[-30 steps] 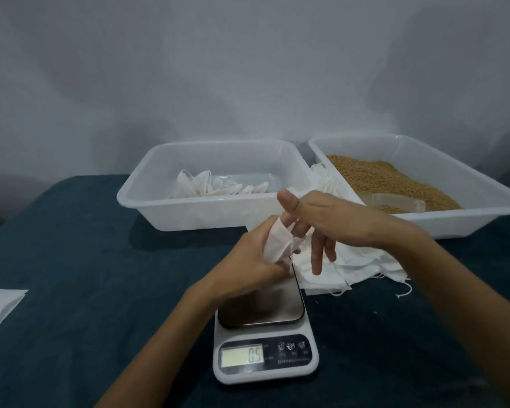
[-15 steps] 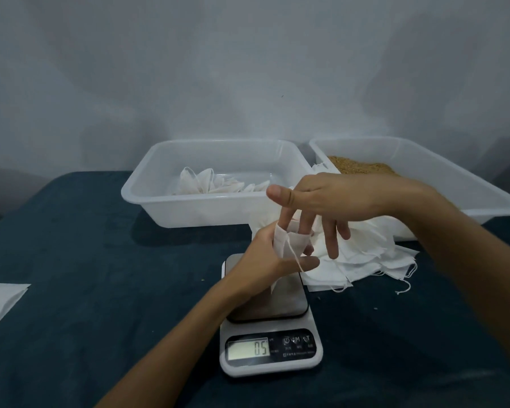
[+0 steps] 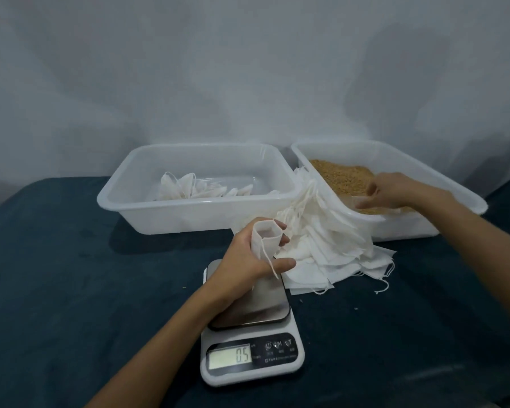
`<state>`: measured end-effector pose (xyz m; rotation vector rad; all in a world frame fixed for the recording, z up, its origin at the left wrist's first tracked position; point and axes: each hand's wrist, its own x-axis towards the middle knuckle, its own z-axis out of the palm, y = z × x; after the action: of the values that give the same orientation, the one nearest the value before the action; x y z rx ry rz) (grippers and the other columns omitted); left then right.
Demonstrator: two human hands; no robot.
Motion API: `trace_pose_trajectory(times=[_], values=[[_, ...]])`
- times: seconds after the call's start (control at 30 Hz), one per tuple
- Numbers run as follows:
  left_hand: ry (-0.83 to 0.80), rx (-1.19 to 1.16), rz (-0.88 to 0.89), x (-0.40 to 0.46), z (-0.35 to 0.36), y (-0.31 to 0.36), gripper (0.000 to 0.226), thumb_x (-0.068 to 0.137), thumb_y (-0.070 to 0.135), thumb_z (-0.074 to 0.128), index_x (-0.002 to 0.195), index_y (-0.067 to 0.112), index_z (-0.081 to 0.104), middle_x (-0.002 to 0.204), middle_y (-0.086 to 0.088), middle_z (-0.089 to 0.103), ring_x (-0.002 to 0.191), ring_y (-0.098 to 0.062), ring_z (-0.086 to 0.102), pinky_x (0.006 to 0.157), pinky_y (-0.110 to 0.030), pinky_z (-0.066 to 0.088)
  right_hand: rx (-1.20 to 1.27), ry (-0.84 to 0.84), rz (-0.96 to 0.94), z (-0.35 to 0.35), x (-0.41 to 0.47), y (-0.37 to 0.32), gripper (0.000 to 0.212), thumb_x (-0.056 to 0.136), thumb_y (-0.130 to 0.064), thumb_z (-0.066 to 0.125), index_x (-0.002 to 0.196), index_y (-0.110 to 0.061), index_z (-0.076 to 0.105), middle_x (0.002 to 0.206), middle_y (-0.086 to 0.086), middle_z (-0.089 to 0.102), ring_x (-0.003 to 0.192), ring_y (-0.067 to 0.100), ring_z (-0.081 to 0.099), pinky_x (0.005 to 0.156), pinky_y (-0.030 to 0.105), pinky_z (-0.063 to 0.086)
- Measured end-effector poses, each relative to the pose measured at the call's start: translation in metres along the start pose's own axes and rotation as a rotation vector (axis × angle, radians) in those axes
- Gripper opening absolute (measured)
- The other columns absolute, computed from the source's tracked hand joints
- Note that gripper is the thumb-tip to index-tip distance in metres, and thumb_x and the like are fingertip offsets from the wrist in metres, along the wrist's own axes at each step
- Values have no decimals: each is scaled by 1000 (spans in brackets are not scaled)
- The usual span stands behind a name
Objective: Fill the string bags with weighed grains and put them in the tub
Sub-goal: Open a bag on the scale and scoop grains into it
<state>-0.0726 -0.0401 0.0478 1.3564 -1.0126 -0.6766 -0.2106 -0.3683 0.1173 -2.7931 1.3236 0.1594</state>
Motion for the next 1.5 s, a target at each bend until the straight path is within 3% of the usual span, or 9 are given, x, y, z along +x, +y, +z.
trace_pose_trajectory(times=[0.1,0.23,0.4,0.57,0.7,0.9,1.1,1.33,1.5], values=[[6,-17,3,-1,0,2,43,82,6,86,119,13,64,107,-14,69,95,-16,69,88,-30,57,12,-9,-2,10,9,10,37,82,-49,78,85,-12,71,76,0,72,69,16,66,58,28,46],[20,-34,-4,-1,1,5,36,86,4,82,117,10,65,104,-19,68,91,-17,67,86,-29,56,-87,115,48,10,13,17,18,89,-29,71,92,-12,68,87,4,69,82,23,64,80,41,56],[52,-16,10,-1,2,6,33,84,-3,80,112,7,66,98,-18,68,85,-15,67,81,-26,55,-212,266,160,8,15,45,11,92,-17,59,103,-16,56,90,3,57,86,24,53,90,42,41],[66,-5,11,-1,3,7,34,83,-5,81,112,5,66,98,-18,68,84,-14,67,80,-24,56,-550,277,341,6,14,71,18,86,-11,59,100,-23,58,74,-3,53,63,17,45,89,35,44],[71,10,12,-1,3,8,34,83,-5,81,111,6,66,96,-16,69,84,-13,68,78,-21,56,-600,257,297,6,15,86,29,89,-8,59,111,-25,61,95,0,64,86,23,61,90,38,49],[72,27,10,-2,5,9,34,82,-5,81,111,6,66,95,-14,69,84,-12,67,75,-19,54,-410,215,65,12,19,73,34,88,-10,65,114,-31,62,114,-2,64,111,22,58,97,40,40],[77,37,-1,-1,4,6,36,81,-3,83,111,10,68,97,-12,71,86,-15,69,77,-20,55,-421,232,-100,11,17,56,36,82,-23,79,117,-31,71,113,1,65,103,21,59,85,33,48],[67,21,7,-2,4,8,36,81,-5,82,111,9,67,97,-13,71,85,-14,69,77,-20,55,-157,145,-128,9,13,69,40,79,-12,83,117,-17,72,117,3,70,110,22,61,93,36,50],[70,10,9,-2,4,6,36,81,-8,80,111,6,67,98,-17,69,87,-18,68,78,-22,57,43,123,-133,12,13,83,28,80,-6,82,105,-13,73,110,5,72,107,24,63,95,38,49]])
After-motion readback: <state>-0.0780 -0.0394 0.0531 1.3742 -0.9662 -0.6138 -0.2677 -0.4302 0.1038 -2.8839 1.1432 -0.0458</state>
